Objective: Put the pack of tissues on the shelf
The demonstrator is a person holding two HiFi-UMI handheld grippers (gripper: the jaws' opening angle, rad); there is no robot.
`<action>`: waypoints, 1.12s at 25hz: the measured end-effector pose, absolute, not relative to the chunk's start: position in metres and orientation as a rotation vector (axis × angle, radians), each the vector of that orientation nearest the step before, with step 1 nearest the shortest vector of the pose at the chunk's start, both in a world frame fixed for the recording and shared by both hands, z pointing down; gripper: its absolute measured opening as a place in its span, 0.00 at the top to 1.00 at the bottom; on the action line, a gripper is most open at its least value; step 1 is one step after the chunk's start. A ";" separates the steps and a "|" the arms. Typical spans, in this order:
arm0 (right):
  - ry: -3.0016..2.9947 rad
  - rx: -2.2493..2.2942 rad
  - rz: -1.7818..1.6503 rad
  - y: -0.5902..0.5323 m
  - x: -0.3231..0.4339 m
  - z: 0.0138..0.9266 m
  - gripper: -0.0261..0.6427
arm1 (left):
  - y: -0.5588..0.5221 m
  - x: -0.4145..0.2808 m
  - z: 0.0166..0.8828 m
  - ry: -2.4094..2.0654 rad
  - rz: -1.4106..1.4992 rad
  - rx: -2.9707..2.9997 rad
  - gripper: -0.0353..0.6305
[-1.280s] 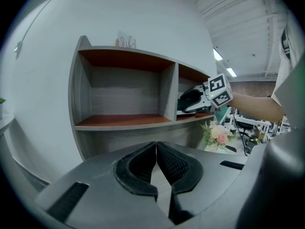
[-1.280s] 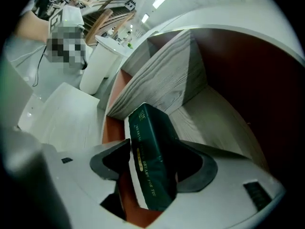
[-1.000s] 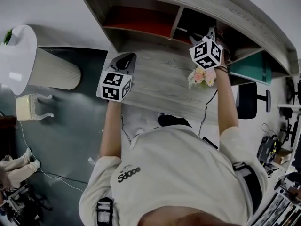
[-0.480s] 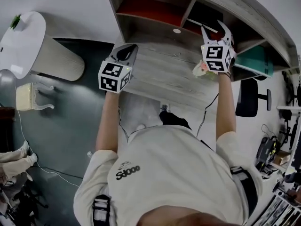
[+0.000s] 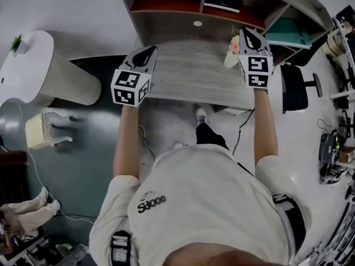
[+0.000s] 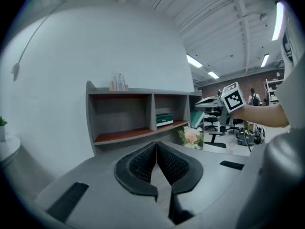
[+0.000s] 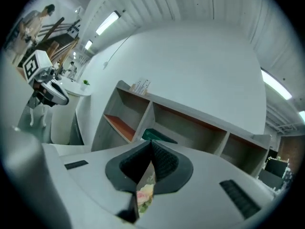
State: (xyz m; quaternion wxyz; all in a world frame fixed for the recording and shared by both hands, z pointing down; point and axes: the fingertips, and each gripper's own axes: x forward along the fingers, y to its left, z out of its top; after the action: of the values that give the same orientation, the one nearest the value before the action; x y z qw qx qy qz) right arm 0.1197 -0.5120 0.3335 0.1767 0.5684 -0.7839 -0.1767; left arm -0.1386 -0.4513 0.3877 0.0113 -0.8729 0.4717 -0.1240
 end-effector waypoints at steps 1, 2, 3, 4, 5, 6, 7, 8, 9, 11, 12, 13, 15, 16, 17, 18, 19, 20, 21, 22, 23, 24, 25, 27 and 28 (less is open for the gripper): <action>-2.233 1.610 -0.475 -0.498 0.120 0.334 0.95 | -0.444 -0.136 0.385 1.451 -0.380 -2.725 0.92; -2.242 1.611 -0.457 -0.483 0.120 0.335 0.95 | -0.437 -0.134 0.382 1.429 -0.372 -2.728 0.92; -2.248 1.613 -0.442 -0.468 0.121 0.335 0.95 | -0.429 -0.131 0.379 1.407 -0.364 -2.731 0.92; -2.254 1.615 -0.431 -0.454 0.122 0.335 0.95 | -0.423 -0.128 0.376 1.387 -0.355 -2.735 0.92; -2.263 1.617 -0.421 -0.441 0.123 0.334 0.95 | -0.416 -0.125 0.373 1.368 -0.346 -2.738 0.92; -2.274 1.616 -0.411 -0.428 0.123 0.333 0.95 | -0.409 -0.122 0.370 1.349 -0.335 -2.742 0.92; -2.285 1.612 -0.402 -0.416 0.122 0.332 0.95 | -0.401 -0.118 0.368 1.330 -0.326 -2.747 0.92; -2.292 1.606 -0.395 -0.405 0.120 0.332 0.95 | -0.394 -0.114 0.367 1.311 -0.317 -2.751 0.92; -2.298 1.601 -0.391 -0.393 0.119 0.332 0.95 | -0.386 -0.110 0.365 1.292 -0.309 -2.756 0.92; -2.306 1.594 -0.391 -0.373 0.115 0.331 0.95 | -0.373 -0.103 0.363 1.262 -0.292 -2.765 0.92; -2.311 1.592 -0.394 -0.363 0.114 0.330 0.95 | -0.367 -0.100 0.362 1.250 -0.283 -2.769 0.92; -2.315 1.589 -0.397 -0.354 0.112 0.329 0.95 | -0.360 -0.098 0.361 1.239 -0.276 -2.773 0.92; -2.321 1.581 -0.406 -0.334 0.111 0.325 0.95 | -0.347 -0.093 0.358 1.216 -0.267 -2.774 0.92; -2.322 1.577 -0.412 -0.325 0.110 0.323 0.95 | -0.341 -0.091 0.356 1.203 -0.266 -2.770 0.92; -2.320 1.576 -0.419 -0.316 0.111 0.321 0.95 | -0.334 -0.088 0.354 1.190 -0.267 -2.763 0.92; -2.317 1.578 -0.427 -0.309 0.112 0.318 0.95 | -0.329 -0.086 0.352 1.179 -0.268 -2.757 0.92; -2.314 1.584 -0.434 -0.301 0.113 0.316 0.95 | -0.323 -0.084 0.350 1.168 -0.266 -2.754 0.92; -2.312 1.592 -0.441 -0.294 0.114 0.313 0.95 | -0.317 -0.082 0.347 1.156 -0.258 -2.757 0.92; -2.312 1.599 -0.446 -0.288 0.115 0.310 0.95 | -0.312 -0.080 0.344 1.145 -0.247 -2.762 0.92; -2.315 1.606 -0.451 -0.281 0.115 0.306 0.95 | -0.306 -0.079 0.341 1.135 -0.237 -2.765 0.92; -2.321 1.612 -0.454 -0.274 0.116 0.303 0.95 | -0.300 -0.077 0.338 1.128 -0.232 -2.763 0.92; -2.328 1.619 -0.457 -0.268 0.117 0.299 0.95 | -0.295 -0.075 0.336 1.123 -0.231 -2.757 0.92; -2.333 1.627 -0.460 -0.261 0.117 0.296 0.95 | -0.290 -0.073 0.334 1.119 -0.230 -2.752 0.92; -2.334 1.636 -0.466 -0.251 0.118 0.292 0.95 | -0.281 -0.070 0.330 1.110 -0.220 -2.752 0.92; -2.334 1.635 -0.468 -0.247 0.118 0.291 0.95 | -0.277 -0.068 0.329 1.104 -0.217 -2.753 0.92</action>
State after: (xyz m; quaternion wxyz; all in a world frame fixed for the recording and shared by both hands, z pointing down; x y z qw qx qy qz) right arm 0.1181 -0.2473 0.2910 0.1267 0.5615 -0.8017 -0.1608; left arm -0.0679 -0.2775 0.3289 0.0838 -0.9224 0.3700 -0.0728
